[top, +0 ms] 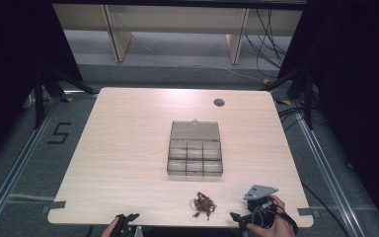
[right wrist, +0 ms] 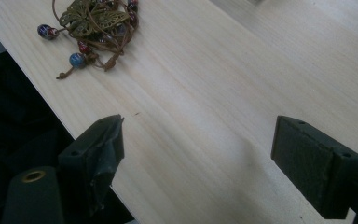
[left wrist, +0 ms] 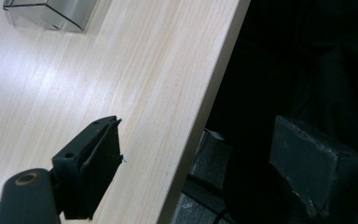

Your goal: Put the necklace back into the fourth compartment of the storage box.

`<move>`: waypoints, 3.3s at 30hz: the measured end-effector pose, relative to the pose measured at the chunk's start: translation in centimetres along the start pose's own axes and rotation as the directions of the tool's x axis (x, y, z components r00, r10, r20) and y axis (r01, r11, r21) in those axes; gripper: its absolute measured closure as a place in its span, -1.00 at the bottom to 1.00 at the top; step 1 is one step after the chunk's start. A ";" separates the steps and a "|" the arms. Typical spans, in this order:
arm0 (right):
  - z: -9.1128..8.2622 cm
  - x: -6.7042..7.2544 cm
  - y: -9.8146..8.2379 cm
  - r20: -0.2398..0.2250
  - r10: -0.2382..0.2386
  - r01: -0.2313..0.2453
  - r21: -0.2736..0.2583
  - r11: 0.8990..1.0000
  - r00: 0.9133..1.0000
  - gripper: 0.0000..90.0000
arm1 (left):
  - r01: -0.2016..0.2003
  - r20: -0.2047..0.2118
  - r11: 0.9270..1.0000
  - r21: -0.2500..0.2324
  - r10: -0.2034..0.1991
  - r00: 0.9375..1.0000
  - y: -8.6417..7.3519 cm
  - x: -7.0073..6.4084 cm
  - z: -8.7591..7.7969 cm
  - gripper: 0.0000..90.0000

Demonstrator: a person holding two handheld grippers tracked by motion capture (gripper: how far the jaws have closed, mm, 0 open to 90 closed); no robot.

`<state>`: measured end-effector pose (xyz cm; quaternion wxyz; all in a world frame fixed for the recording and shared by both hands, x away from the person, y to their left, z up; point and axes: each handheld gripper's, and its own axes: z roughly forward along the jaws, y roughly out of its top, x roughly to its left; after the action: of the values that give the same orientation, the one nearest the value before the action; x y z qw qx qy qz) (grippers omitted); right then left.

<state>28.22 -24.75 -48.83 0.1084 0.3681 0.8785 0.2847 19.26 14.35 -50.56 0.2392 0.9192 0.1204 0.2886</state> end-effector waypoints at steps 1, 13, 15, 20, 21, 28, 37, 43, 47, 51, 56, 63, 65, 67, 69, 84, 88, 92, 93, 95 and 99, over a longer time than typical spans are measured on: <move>0.0 0.0 0.0 0.000 0.000 0.000 0.000 1.000 1.000 -0.61 | 0.000 0.000 1.000 0.000 0.000 1.000 0.0 0.0 0.0 -0.65; -0.3 0.0 0.3 -0.008 -0.044 0.044 0.031 0.999 0.999 -0.62 | 0.004 -0.007 1.000 0.001 -0.004 1.000 -0.2 0.2 -0.1 -0.65; -0.1 0.1 0.3 -0.005 -0.047 0.047 0.013 0.999 0.999 -0.62 | 0.005 -0.009 1.000 -0.001 -0.005 1.000 -0.2 0.2 0.0 -0.65; -0.2 0.4 1.3 -0.013 -0.067 0.068 0.043 0.997 0.998 -0.62 | 0.004 0.026 1.000 -0.002 -0.004 1.000 0.0 0.0 0.2 -0.65; -0.1 0.6 1.3 -0.015 -0.069 0.069 0.042 0.997 0.998 -0.62 | 0.004 0.026 1.000 -0.002 -0.004 1.000 0.0 0.0 0.2 -0.65; 0.0 1.1 2.7 -0.030 -0.128 0.130 0.062 0.990 0.991 -0.62 | 0.009 0.004 1.000 -0.005 -0.009 1.000 -0.1 0.2 0.1 -0.65; 0.3 2.2 4.5 -0.060 -0.229 0.233 0.074 0.970 0.972 -0.60 | 0.004 0.000 1.000 0.015 -0.004 1.000 -0.2 0.2 0.0 -0.65; 0.8 2.6 5.4 -0.073 -0.273 0.279 0.083 0.957 0.959 -0.60 | 0.012 -0.005 1.000 -0.001 -0.012 1.000 -0.3 0.2 0.0 -0.65; 1.5 3.1 6.2 -0.110 -0.309 0.320 0.098 0.942 0.945 -0.60 | 0.017 0.000 1.000 -0.003 -0.017 1.000 -0.3 0.2 0.1 -0.65; 2.6 3.9 7.5 -0.130 -0.332 0.347 0.117 0.930 0.934 -0.60 | 0.014 0.004 1.000 -0.001 -0.014 1.000 -0.3 0.2 0.1 -0.65; 3.8 4.4 8.5 -0.156 -0.359 0.381 0.143 0.913 0.920 -0.55 | 0.004 -0.011 1.000 0.004 -0.004 1.000 -0.3 0.2 0.0 -0.65; 4.7 4.5 9.1 -0.168 -0.355 0.382 0.178 0.907 0.920 -0.47 | 0.018 -0.006 1.000 -0.006 -0.018 1.000 -0.3 0.2 0.1 -0.65; 4.9 4.5 9.1 -0.169 -0.358 0.385 0.181 0.905 0.919 -0.47 | 0.012 0.013 1.000 0.001 -0.012 1.000 -0.3 0.3 0.1 -0.65; 5.3 4.7 9.3 -0.186 -0.360 0.394 0.197 0.898 0.914 -0.43 | 0.011 -0.005 1.000 0.002 -0.011 1.000 -0.3 0.2 0.0 -0.65; 5.5 4.8 9.4 -0.191 -0.363 0.398 0.207 0.894 0.912 -0.40 | 0.009 0.015 1.000 -0.001 -0.009 1.000 -0.3 0.3 0.1 -0.65; 6.7 5.0 10.0 -0.228 -0.372 0.423 0.247 0.872 0.900 -0.12 | -0.001 -0.013 1.000 0.008 0.001 1.000 -0.3 0.3 -0.1 -0.65; 6.7 5.1 10.1 -0.242 -0.365 0.420 0.239 0.875 0.899 0.05 | 0.004 -0.008 1.000 0.006 -0.004 1.000 -0.3 0.3 0.0 -0.65; 6.6 5.1 10.1 -0.238 -0.368 0.422 0.242 0.874 0.899 0.11 | 0.005 -0.009 1.000 0.006 -0.005 1.000 -0.4 0.2 0.0 -0.65; 6.6 5.1 10.2 -0.238 -0.366 0.421 0.251 0.872 0.900 0.17 | 0.004 -0.009 1.000 0.007 -0.004 1.000 -0.3 0.3 -0.1 -0.65; 6.5 5.2 10.2 -0.233 -0.365 0.419 0.262 0.869 0.902 0.19 | 0.012 -0.011 1.000 -0.006 -0.012 1.000 -0.3 0.2 0.0 -0.65; 6.4 5.4 10.6 -0.262 -0.357 0.418 0.233 0.878 0.897 0.71 | 0.014 -0.008 1.000 -0.009 -0.014 1.000 -0.3 0.2 0.0 -0.65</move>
<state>33.18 -12.18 -47.80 0.0160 0.1633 0.9724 0.1660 19.37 14.65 -50.62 0.2447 0.9162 0.1263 0.2911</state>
